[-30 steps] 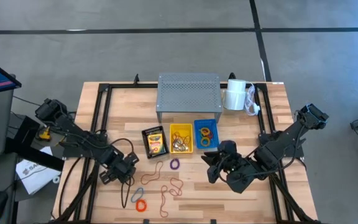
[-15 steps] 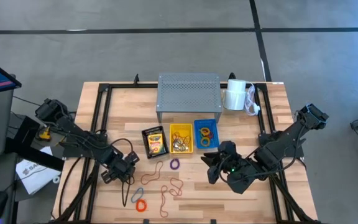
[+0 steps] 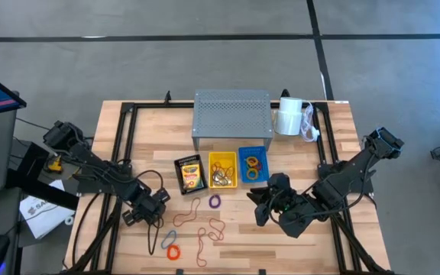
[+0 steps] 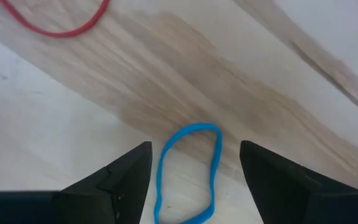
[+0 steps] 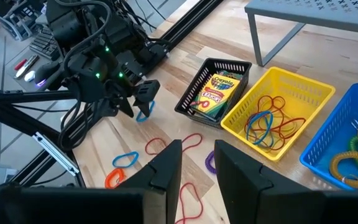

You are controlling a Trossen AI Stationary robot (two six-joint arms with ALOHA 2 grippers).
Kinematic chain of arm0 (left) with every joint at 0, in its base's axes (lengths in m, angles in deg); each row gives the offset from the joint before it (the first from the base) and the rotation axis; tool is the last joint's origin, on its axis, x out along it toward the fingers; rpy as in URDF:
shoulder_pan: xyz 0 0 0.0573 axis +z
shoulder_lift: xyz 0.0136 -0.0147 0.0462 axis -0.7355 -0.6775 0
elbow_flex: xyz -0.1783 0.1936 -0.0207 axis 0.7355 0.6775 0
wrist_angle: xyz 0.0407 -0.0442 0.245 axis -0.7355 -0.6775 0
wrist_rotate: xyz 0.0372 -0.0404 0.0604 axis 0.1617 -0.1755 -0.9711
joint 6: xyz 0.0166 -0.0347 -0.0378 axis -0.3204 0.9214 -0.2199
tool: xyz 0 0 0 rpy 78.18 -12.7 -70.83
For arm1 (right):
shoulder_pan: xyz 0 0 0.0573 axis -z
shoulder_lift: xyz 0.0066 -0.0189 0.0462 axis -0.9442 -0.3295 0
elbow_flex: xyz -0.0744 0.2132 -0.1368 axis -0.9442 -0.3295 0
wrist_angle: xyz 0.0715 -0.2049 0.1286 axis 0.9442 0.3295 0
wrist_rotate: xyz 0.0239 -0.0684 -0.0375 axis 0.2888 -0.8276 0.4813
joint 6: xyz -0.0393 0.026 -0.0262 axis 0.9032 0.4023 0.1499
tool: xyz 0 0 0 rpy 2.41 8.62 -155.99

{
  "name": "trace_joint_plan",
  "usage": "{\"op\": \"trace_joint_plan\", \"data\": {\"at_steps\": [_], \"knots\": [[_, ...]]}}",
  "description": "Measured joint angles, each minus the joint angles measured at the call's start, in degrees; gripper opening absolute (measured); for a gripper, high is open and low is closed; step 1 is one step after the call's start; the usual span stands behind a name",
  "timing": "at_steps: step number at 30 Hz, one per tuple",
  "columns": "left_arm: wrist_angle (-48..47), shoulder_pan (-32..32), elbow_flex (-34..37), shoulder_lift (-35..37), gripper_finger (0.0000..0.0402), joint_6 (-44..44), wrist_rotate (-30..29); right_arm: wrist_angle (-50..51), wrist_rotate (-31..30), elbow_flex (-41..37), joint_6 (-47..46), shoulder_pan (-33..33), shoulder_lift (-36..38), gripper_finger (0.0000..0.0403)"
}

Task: Pick & Place Office Desk Supplies
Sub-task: Put the blue rubber band into the yellow basket

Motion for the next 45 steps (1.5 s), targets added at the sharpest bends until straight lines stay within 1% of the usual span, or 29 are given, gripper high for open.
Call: {"op": "trace_joint_plan", "data": {"at_steps": [7,12,15,17,19,24,27,29,37,43,45], "knots": [[3.0,0.0,2.8,0.2,0.0237,0.0,-0.3,0.0,0.1,0.0,0.0,0.0,0.0,0.0093],[3.1,0.0,2.9,0.2,0.0236,0.0,-0.4,0.0,0.4,0.0,0.0,-0.1,0.0,0.0093],[3.2,0.0,3.0,0.2,0.0221,0.0,-0.5,0.0,0.4,0.0,0.0,-0.2,0.0,0.0093],[3.3,0.0,3.0,0.2,0.0201,0.0,-0.7,0.0,0.5,0.0,0.0,-0.3,0.0,0.0093],[3.3,0.0,3.0,0.1,0.0172,0.0,-0.7,0.0,0.6,0.0,0.0,-0.3,0.0,0.0093],[3.2,0.0,3.0,0.1,0.0084,0.0,-0.4,0.0,0.6,0.0,0.0,-0.3,0.0,0.0093],[3.2,0.0,3.0,0.1,0.0027,0.1,1.0,0.0,0.6,0.0,0.0,-0.3,0.0,0.0093],[3.1,0.0,3.0,0.1,0.0009,0.2,1.8,0.0,0.6,0.0,0.0,-0.3,0.0,0.0093],[1.9,0.0,1.4,1.0,0.0001,2.4,3.0,0.0,1.3,0.0,0.0,-0.3,0.0,0.0093],[1.8,0.0,0.4,5.6,0.0001,6.8,2.3,0.1,1.5,0.0,0.4,-0.3,0.0,0.0093],[2.1,0.1,-0.2,7.7,0.0001,9.8,0.6,0.1,1.5,0.0,0.4,-0.3,0.0,0.0093]]}}
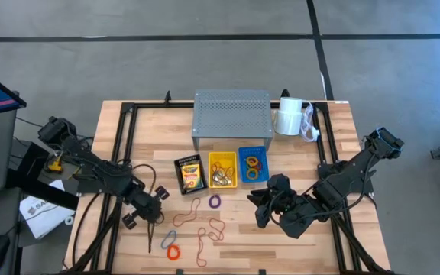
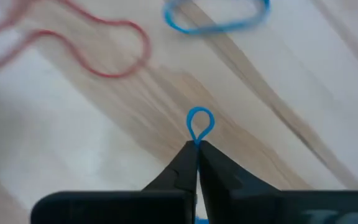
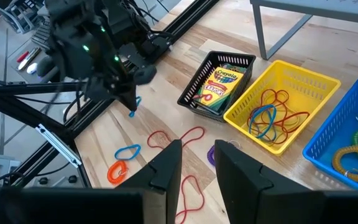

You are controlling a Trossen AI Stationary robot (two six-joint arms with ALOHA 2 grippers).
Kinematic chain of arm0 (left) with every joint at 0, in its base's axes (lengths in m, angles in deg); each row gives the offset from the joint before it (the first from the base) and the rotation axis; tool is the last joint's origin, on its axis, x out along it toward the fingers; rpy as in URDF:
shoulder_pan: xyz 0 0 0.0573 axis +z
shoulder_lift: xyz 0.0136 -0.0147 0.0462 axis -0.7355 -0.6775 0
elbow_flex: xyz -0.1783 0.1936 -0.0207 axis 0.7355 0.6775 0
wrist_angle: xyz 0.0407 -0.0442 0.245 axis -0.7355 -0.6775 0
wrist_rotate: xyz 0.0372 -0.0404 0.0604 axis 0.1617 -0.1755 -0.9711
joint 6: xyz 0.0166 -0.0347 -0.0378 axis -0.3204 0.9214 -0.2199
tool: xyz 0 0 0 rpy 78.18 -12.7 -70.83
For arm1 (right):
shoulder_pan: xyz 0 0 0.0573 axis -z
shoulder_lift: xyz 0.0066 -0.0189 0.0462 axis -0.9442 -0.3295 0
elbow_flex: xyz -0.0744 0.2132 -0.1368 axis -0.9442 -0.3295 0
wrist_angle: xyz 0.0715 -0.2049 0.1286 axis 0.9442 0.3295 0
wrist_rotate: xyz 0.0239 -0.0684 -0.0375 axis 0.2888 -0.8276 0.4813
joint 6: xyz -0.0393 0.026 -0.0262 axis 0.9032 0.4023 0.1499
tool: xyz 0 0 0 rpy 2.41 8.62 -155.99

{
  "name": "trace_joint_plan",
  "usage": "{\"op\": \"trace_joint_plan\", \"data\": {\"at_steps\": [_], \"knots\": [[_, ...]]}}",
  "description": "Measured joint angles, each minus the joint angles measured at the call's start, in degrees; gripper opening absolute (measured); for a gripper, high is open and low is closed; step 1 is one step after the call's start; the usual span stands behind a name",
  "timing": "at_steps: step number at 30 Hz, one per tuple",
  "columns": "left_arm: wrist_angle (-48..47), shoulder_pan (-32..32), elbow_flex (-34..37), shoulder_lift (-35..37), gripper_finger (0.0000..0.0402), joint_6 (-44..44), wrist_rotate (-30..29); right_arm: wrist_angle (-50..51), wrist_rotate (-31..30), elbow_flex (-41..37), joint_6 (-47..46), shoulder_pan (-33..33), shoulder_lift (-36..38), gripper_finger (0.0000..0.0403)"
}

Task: Pick & Place Office Desk Supplies
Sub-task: Put the blue rubber band into the yellow basket

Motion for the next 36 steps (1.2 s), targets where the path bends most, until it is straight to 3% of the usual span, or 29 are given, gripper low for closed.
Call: {"op": "trace_joint_plan", "data": {"at_steps": [8,16,21,28,31,36], "knots": [[2.6,4.7,-1.1,10.9,0.0001,18.0,-7.8,0.0,0.0,0.0,0.1,0.0,0.0,0.0093],[23.0,16.4,-1.3,15.2,0.0001,27.1,-12.9,0.2,0.0,0.0,0.2,0.0,0.0,0.0093],[37.3,24.5,-1.3,12.9,0.0001,31.8,-12.1,-0.2,0.0,0.0,0.0,0.0,0.0,0.0093],[51.1,33.2,-1.3,6.4,0.0,37.2,-0.7,-0.2,0.0,2.0,1.2,0.0,0.0,0.0093],[57.6,34.5,-1.3,2.9,0.0,39.1,1.3,-0.3,0.0,3.6,2.6,0.0,0.0,0.0093],[58.4,35.7,-4.5,-3.6,0.0,39.1,1.5,-0.4,0.2,5.3,6.9,0.0,0.0,0.0093]]}}
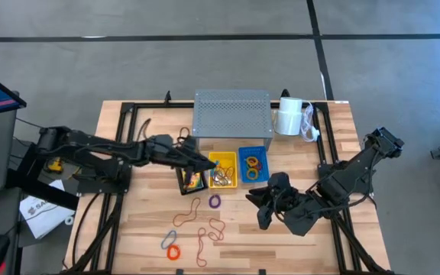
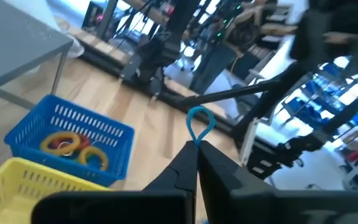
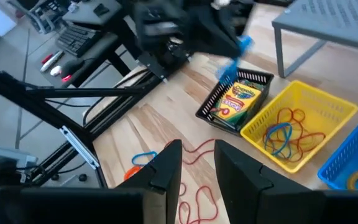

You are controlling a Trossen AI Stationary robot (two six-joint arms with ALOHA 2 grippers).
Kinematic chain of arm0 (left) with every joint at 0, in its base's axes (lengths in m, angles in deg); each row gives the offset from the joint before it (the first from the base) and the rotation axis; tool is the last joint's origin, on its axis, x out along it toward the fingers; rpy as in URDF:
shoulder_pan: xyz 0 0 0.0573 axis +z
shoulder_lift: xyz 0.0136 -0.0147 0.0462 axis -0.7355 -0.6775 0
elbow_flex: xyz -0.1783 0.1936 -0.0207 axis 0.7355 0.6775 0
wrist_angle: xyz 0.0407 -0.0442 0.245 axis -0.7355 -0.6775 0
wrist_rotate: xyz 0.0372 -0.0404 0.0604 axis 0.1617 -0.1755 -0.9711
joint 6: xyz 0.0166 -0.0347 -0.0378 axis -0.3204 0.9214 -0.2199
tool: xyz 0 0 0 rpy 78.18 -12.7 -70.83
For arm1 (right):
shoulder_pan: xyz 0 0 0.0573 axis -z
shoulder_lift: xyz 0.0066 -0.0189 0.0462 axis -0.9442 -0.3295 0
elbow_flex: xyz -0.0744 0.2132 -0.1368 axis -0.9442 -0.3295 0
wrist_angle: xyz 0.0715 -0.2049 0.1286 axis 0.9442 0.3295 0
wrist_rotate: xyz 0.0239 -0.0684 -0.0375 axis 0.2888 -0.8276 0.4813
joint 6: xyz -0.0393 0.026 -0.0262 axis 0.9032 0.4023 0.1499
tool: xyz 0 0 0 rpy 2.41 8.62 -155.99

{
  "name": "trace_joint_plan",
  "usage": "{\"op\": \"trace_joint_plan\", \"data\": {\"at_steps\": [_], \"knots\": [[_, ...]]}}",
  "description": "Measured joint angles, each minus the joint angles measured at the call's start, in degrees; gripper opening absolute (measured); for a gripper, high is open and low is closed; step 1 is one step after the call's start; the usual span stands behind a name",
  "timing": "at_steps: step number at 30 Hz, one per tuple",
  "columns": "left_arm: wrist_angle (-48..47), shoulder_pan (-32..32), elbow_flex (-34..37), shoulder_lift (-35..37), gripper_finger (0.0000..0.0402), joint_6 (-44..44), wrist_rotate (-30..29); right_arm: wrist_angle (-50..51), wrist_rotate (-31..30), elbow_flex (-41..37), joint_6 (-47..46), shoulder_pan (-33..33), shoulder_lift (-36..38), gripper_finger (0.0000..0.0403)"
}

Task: Pick & Place Office Desk Supplies
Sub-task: Put the blue rubber band into the yellow basket

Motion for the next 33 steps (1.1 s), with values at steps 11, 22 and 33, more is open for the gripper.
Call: {"op": "trace_joint_plan", "data": {"at_steps": [11,22,33], "knots": [[-6.3,0.5,-8.0,-13.0,0.0,-2.1,-2.0,0.5,1.5,0.3,3.6,-2.0,0.0,0.0093],[-17.9,0.5,-9.9,-17.3,0.0,-6.5,-2.9,0.3,1.5,0.3,3.4,-2.1,0.0,0.0093],[-18.7,1.8,-9.9,-17.2,0.0,-7.3,-3.7,-2.4,1.5,0.2,3.6,1.0,0.0,0.0093]]}}
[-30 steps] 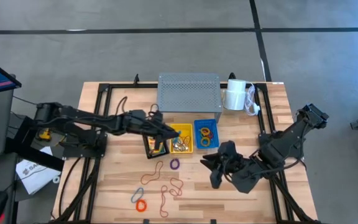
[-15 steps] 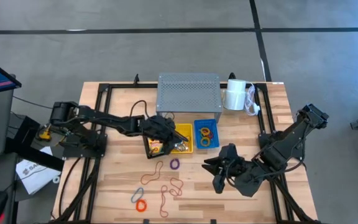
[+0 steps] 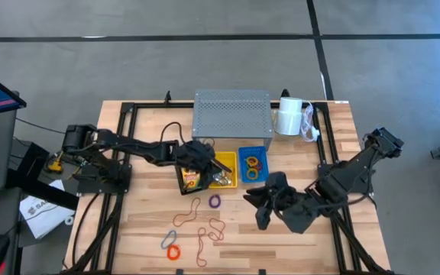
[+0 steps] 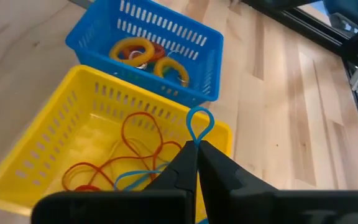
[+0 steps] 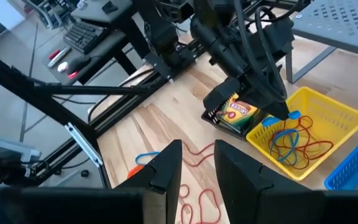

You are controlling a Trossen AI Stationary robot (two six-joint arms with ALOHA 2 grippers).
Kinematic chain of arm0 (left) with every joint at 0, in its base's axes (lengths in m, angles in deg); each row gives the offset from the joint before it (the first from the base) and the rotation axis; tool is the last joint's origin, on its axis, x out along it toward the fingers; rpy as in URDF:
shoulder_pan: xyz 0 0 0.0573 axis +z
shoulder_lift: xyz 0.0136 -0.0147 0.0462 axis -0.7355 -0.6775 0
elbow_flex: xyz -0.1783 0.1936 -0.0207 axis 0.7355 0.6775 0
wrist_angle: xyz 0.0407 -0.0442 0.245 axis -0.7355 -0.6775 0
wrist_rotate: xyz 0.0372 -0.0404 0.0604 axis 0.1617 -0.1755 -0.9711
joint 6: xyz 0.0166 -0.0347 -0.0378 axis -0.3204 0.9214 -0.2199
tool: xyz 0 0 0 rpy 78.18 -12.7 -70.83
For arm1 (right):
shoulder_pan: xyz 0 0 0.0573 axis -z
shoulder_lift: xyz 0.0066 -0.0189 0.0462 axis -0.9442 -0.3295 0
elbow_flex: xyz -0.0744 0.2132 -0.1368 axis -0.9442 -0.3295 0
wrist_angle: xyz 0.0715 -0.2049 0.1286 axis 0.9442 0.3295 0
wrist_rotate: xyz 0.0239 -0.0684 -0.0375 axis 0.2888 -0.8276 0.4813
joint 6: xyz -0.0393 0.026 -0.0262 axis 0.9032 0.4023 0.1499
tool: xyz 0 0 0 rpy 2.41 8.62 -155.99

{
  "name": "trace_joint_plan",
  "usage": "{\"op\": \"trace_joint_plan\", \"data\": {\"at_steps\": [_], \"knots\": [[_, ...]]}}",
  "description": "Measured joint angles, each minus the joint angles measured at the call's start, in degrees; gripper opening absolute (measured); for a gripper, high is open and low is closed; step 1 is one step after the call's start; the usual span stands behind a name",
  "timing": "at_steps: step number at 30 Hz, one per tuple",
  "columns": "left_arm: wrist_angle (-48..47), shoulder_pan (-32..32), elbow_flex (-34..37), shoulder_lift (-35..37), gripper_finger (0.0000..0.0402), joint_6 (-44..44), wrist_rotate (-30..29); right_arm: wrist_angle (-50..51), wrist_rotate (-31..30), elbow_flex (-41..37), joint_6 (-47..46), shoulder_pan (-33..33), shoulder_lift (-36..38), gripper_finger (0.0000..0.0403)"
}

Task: Pick & Place Office Desk Supplies
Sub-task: Put the blue rubber band into the yellow basket

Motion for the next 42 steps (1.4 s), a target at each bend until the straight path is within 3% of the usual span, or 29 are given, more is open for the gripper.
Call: {"op": "trace_joint_plan", "data": {"at_steps": [30,36,42], "knots": [[-0.2,4.9,0.0,0.0,0.0006,-1.5,1.6,-0.4,1.6,0.0,0.2,3.0,-0.1,0.0093],[1.1,4.7,0.0,0.0,0.0039,-1.5,1.6,-0.9,1.7,0.0,0.2,2.8,-0.1,0.0093],[1.3,4.7,0.0,0.0,0.0107,-1.3,4.9,-1.8,1.7,0.0,0.2,2.4,-0.1,0.0093]]}}
